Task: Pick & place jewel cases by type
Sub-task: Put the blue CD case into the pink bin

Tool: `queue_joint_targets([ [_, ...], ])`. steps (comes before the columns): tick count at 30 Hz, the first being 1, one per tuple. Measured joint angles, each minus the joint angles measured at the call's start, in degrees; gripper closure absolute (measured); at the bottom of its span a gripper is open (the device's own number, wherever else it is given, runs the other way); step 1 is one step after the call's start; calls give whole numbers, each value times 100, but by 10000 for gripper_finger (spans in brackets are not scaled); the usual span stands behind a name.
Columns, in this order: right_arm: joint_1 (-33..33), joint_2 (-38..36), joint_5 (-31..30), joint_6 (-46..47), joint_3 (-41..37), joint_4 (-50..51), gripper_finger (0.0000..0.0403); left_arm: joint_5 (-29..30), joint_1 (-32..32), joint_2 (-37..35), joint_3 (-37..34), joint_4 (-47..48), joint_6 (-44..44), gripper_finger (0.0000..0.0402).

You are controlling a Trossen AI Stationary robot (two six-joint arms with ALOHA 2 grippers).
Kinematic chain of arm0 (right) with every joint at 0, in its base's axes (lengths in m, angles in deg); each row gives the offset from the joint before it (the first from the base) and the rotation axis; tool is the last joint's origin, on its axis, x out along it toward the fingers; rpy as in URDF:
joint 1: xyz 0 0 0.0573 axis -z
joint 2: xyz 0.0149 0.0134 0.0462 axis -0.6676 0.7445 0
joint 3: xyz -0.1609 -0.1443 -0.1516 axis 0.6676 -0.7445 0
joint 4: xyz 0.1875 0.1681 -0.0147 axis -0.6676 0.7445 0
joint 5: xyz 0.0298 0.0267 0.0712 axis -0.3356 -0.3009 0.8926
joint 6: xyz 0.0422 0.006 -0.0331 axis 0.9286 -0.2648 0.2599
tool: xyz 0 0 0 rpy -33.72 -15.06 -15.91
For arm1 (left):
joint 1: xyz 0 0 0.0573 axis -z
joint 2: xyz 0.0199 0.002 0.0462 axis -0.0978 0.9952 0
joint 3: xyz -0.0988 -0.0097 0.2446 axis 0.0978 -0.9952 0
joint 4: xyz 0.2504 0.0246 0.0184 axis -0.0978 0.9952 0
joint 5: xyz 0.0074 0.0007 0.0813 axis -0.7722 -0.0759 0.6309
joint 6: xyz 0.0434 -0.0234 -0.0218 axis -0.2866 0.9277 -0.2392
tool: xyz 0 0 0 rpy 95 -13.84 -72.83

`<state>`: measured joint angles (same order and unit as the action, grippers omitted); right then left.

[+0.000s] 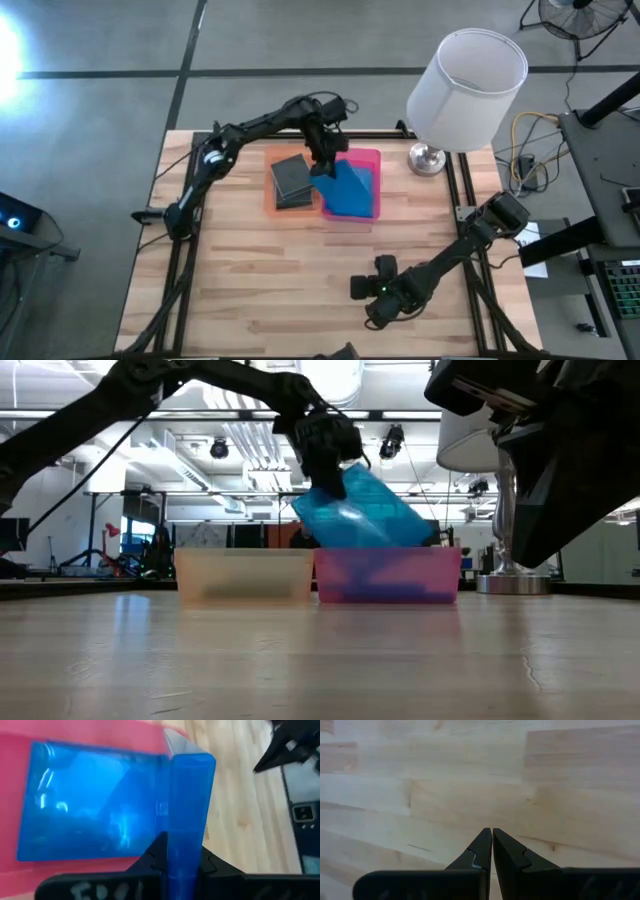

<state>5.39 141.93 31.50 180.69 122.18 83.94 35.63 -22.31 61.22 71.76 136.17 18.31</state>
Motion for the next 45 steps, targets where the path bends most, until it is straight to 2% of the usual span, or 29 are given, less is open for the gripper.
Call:
queue_joint_targets([
  [5,0,1,74,-16,2,-54,390,330,3,7,6,-55,-100,397],
  [9,0,3,97,-45,-11,-50,390,409,-15,16,3,-445,39,396],
  [12,2,6,103,-43,-45,-57,390,682,50,14,2,-850,225,389],
  [19,2,8,142,-42,-219,-229,390,795,129,14,-1,-1078,514,340],
  [25,2,8,142,-43,-545,-927,390,864,128,14,6,-1325,682,290],
  [30,2,8,139,-38,-804,-1491,390,1875,164,14,52,-1774,570,262],
  [36,2,8,129,29,-883,-1544,390,3152,162,14,61,-2383,518,243],
  [45,2,8,129,44,-953,-1557,390,3188,142,1,-5,-2389,284,243],
])
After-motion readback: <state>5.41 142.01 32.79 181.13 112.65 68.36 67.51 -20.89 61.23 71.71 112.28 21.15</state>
